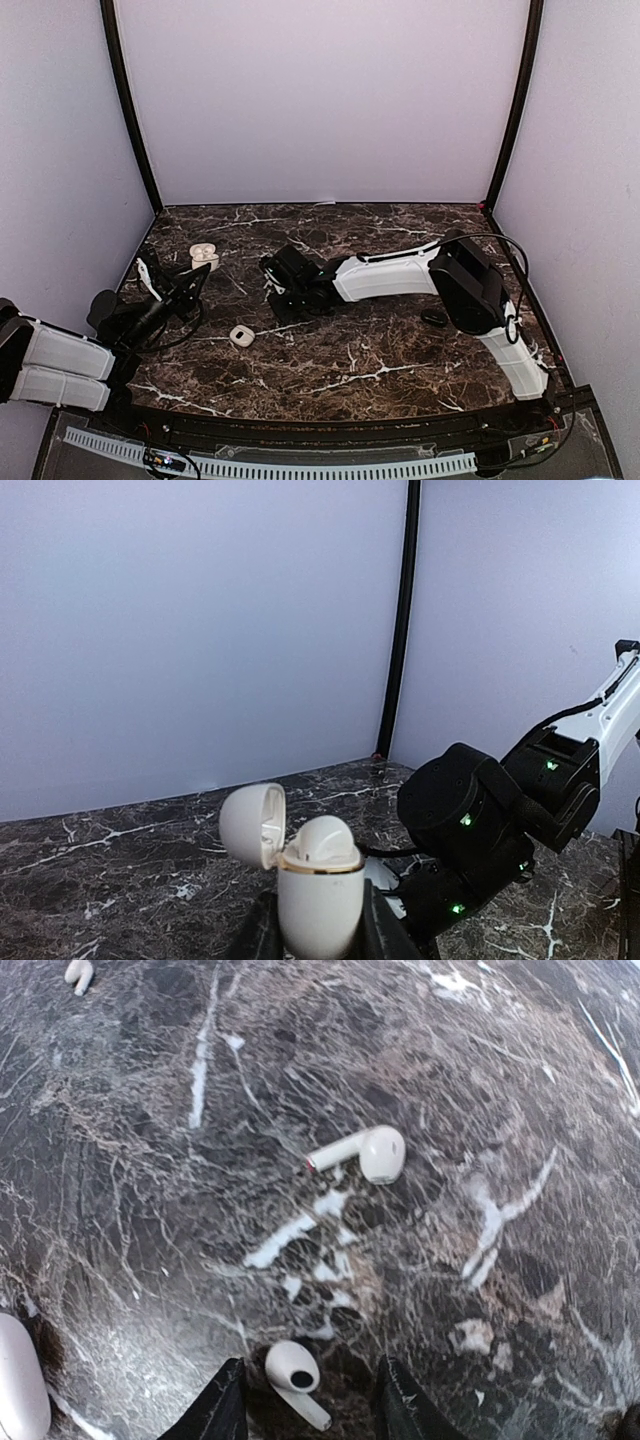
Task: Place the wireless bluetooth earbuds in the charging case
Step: Pick up the right earbud from the center of the board, then place the right earbud at the center of the board, then adjust the right earbud at the center of the board.
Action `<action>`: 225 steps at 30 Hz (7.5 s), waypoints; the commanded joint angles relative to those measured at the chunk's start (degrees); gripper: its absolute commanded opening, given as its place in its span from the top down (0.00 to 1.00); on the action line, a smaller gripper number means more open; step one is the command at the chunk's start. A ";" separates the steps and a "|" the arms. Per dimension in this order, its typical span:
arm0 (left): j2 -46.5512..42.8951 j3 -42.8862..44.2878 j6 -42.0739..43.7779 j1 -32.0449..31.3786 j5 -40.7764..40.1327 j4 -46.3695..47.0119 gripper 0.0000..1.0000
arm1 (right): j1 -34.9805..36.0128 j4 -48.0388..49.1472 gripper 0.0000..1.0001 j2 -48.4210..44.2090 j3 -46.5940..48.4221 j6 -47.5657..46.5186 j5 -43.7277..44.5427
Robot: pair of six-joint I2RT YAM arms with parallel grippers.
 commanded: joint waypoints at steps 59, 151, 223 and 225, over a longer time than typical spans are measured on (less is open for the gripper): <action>21.19 2.45 2.45 -7.16 31.38 18.64 0.99 | -11.13 23.69 1.00 -47.48 -55.97 39.56 -18.95; 24.62 0.91 21.46 -14.90 39.32 21.75 1.00 | 0.75 15.09 0.48 -43.09 -57.24 -14.90 -18.67; 25.09 1.00 20.36 -14.91 37.83 21.73 1.00 | 5.22 8.23 0.63 -37.70 -52.39 1.91 7.78; 25.07 0.96 20.39 -14.90 37.80 21.75 0.99 | 5.09 9.20 0.64 -40.63 -54.53 2.18 6.69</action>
